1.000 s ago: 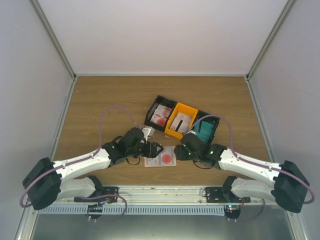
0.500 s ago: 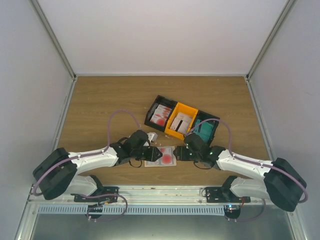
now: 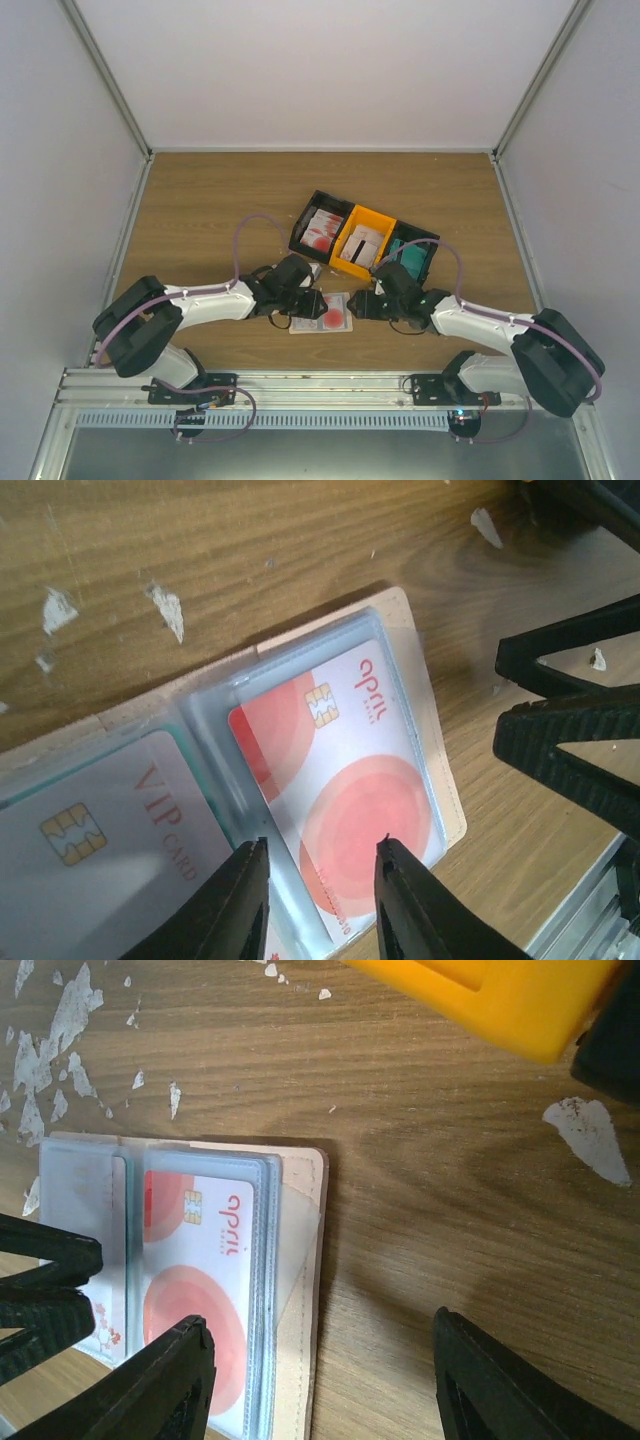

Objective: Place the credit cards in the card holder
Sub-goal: Close the card holder at the center of the board.

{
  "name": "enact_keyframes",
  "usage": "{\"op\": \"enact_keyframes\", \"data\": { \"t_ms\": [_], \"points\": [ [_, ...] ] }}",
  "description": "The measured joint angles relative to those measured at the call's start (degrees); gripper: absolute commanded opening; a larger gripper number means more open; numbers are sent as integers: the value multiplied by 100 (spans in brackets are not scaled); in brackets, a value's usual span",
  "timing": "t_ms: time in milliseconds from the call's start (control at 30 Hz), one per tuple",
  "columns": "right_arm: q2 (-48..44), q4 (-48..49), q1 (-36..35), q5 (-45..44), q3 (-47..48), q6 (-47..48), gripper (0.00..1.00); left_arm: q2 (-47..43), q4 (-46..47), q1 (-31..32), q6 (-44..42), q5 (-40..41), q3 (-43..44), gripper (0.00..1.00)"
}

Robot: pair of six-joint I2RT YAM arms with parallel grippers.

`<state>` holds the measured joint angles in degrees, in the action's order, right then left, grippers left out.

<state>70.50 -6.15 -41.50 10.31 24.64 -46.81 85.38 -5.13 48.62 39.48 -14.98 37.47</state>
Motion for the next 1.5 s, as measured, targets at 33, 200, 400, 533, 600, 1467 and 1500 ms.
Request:
{"op": "enact_keyframes", "data": {
  "t_ms": [33, 200, 400, 533, 600, 1467, 1500],
  "points": [
    [2, -52, 26, 37, 20, 4, 61, 9, -164, 0, 17, 26, 92, 40],
    [0, -420, 68, 173, 216, 83, 62, -155, -761, 0, 127, 162, 400, 50],
    [-149, -798, 70, 341, 365, 160, 65, -317, -1198, 4, 254, 289, 404, 55],
    [-184, -796, 70, 487, 315, 251, 64, -352, -1058, 39, 216, 321, 151, 45],
    [-181, -800, 70, 522, 280, 258, 63, -332, -1082, 72, 188, 389, 109, 44],
    [984, 938, 409, 1878, 122, 199, 61, 483, -573, 273, 472, 636, 380, 17],
    [1005, 1082, 470, 2002, 55, 186, 61, 490, -564, 273, 492, 645, 374, 15]
  ]
}}
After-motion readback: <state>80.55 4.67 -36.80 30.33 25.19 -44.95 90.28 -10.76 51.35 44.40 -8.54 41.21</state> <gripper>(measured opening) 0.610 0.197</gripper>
